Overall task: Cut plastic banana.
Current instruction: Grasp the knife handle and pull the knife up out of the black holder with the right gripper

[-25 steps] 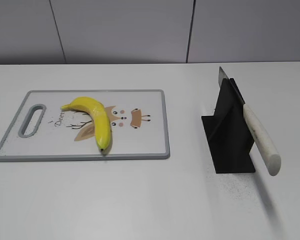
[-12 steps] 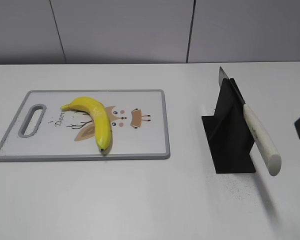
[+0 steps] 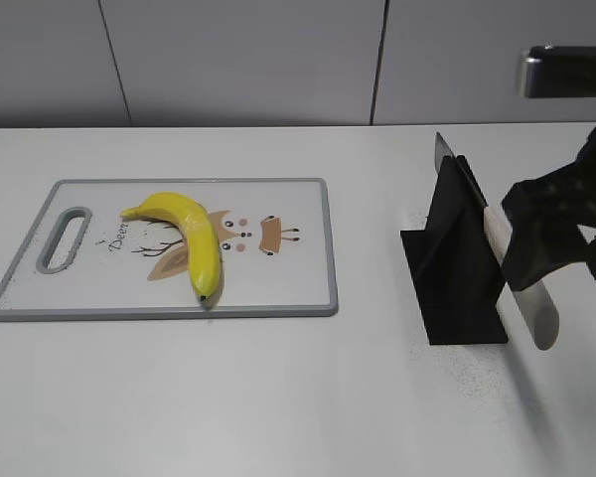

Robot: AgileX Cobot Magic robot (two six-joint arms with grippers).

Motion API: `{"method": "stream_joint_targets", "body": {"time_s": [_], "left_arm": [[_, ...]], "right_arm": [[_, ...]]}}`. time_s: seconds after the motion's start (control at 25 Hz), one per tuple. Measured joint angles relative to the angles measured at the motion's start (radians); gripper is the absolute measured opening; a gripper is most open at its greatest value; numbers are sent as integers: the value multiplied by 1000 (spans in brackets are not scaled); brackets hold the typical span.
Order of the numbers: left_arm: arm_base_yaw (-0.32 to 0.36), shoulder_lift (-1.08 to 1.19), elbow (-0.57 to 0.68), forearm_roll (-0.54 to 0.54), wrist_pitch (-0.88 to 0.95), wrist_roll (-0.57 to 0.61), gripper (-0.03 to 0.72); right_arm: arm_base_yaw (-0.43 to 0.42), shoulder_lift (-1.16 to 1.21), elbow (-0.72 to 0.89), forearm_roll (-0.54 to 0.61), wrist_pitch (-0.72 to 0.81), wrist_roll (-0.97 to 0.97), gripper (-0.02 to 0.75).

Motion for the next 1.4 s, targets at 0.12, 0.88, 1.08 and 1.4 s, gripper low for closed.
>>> {"method": "stream_joint_targets", "body": {"time_s": [0.12,0.88,1.08,1.4], "left_arm": [[0,0,0,0,0,0,580],[0,0,0,0,0,0,580],[0,0,0,0,0,0,580],[0,0,0,-4,0,0,580]], "right_arm": [[0,68,-3,-15,-3,0,558],[0,257,-14,-29,-33,65,164],[0,255,-34,-23,-4,68,164],[0,172,-63,-21,59,70,163]]}}
